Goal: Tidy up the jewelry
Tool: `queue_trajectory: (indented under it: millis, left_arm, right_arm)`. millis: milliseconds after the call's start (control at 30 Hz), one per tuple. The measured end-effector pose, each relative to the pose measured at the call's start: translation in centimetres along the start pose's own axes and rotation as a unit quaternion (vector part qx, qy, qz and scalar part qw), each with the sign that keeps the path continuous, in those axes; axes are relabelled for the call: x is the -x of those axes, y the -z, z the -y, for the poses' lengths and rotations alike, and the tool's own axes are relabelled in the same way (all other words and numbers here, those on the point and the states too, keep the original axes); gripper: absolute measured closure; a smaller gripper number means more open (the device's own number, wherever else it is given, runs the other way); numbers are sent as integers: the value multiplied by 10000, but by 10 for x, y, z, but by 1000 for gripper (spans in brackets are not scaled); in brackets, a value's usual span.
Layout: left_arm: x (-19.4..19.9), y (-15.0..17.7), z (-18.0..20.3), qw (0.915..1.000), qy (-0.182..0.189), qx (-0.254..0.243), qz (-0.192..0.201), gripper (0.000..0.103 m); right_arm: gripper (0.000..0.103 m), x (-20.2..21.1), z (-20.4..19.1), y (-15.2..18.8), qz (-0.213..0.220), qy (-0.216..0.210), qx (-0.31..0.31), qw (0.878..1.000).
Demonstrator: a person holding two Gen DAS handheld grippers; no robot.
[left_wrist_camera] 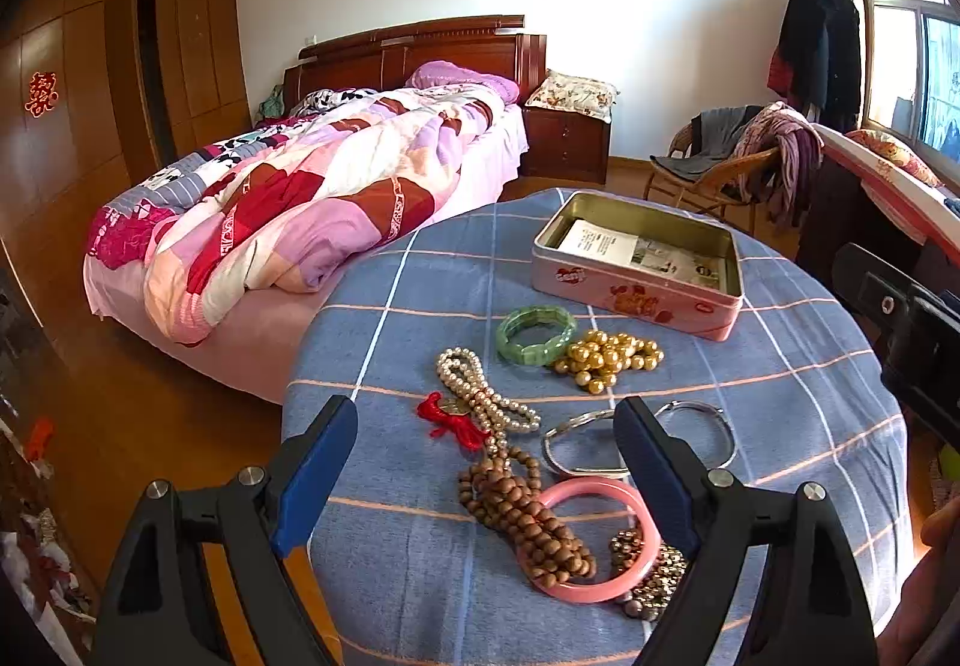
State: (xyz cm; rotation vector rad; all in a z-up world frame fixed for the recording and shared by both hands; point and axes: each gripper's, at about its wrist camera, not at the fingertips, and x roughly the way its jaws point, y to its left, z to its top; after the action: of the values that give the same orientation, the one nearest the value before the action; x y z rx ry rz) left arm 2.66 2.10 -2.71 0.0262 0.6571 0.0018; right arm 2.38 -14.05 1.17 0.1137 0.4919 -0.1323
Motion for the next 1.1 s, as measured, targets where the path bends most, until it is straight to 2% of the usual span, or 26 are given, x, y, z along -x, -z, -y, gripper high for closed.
queue_trajectory:
  millis: [300, 600, 1100]
  left_arm:
    - [-17, -3, -3, 9999, -108, -21, -111, 16]
    - [-26, -6, 2, 9998, -83, -57, -171, 16]
    - [-31, -5, 9, 9996, -95, -115, -242, 16]
  right_arm:
    - [0, -10, -7, -3, -4, -169, 16, 9999]
    - [0, -20, 3, -1, -95, -22, -39, 9999]
    - [0, -27, 13, 3, -218, -57, -162, 9996]
